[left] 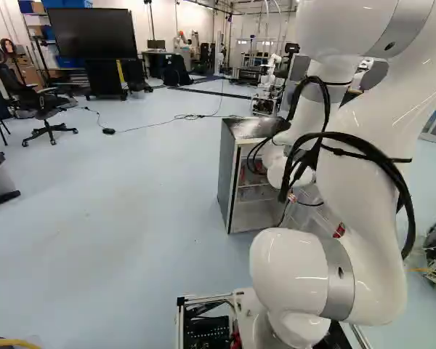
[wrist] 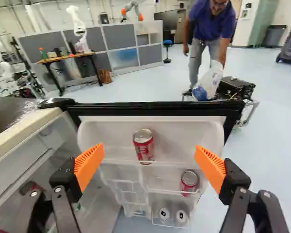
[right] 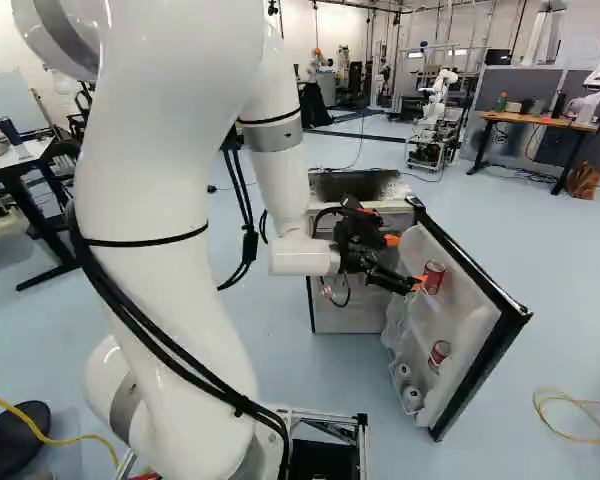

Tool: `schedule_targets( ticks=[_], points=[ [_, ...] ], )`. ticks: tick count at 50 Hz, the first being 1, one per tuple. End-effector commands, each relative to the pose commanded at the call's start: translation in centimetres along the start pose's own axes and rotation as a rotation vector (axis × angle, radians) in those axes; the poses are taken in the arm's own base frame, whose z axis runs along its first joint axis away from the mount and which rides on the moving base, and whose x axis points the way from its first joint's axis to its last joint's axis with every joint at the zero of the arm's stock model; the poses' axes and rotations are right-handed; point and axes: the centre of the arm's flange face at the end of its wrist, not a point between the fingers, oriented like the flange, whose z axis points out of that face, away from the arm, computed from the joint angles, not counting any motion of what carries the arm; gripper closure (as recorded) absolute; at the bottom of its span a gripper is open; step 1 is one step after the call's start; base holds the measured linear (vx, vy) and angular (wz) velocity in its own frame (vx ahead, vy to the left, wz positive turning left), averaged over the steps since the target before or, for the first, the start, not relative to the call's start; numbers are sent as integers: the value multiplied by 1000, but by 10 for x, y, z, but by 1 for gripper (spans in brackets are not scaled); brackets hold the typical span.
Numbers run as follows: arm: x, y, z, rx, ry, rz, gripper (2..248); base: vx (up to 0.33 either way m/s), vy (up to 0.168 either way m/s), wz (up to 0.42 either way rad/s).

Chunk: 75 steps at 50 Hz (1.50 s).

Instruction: Grab a drink from the fridge

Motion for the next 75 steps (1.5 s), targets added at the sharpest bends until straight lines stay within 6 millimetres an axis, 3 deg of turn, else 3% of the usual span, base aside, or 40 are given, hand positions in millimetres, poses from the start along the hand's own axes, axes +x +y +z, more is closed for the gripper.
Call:
schedule_targets(
  ticks=[9,40,75],
  points=[
    [-2,-7,-10,106,-5,-40,3,0,0,0],
    [-6,-34,-19,416,-7,-153,3,0,0,0],
    [-43,-56,-22,712,-79,-298,3,0,0,0]
  ],
)
